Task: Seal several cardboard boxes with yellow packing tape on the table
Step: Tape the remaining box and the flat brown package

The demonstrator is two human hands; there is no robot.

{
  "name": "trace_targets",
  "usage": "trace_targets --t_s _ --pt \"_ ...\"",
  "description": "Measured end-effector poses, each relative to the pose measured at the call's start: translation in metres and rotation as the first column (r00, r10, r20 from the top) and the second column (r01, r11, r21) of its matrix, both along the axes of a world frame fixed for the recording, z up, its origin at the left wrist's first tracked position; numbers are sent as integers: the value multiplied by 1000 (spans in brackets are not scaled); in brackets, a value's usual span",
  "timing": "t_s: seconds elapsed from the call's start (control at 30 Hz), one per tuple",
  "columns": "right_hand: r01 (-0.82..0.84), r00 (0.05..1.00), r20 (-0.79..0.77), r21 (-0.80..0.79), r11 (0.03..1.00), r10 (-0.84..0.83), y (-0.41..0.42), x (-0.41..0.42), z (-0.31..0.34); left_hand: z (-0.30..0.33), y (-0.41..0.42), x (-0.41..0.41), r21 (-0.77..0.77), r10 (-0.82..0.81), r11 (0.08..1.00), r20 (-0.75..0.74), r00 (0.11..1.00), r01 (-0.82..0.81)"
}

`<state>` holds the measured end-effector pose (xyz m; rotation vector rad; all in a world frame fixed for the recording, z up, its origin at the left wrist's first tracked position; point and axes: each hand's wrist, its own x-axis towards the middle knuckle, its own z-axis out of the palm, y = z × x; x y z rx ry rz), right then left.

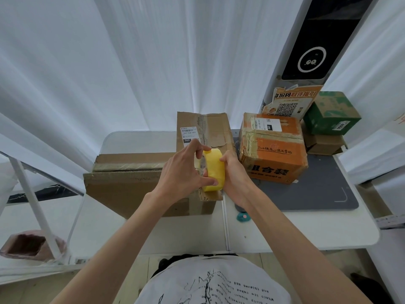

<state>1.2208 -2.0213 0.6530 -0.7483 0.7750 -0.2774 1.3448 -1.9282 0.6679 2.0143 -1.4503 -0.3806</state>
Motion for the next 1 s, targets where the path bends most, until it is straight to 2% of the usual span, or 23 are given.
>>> trace_targets --t_s 0.13,0.3,0.53,0.7,1.0 --pt "10 999 42 26 1000 -11 0 -3 -1 -1 0 -1 1 13 1000 -12 1000 -13" --pt "23 1000 8 14 1000 -23 -1 0 -8 1 0 -1 -5 33 999 -14 999 -33" --pt "-28 991 131 78 997 17 -5 -8 0 0 -2 -3 -7 16 1000 -30 999 -16" --pt "-30 992 121 16 999 28 -2 -9 -4 0 -2 -1 -4 13 1000 -11 1000 -13" --pt "-45 995 95 10 999 44 -3 -4 0 3 -1 -1 -6 24 1000 -16 1000 -24"
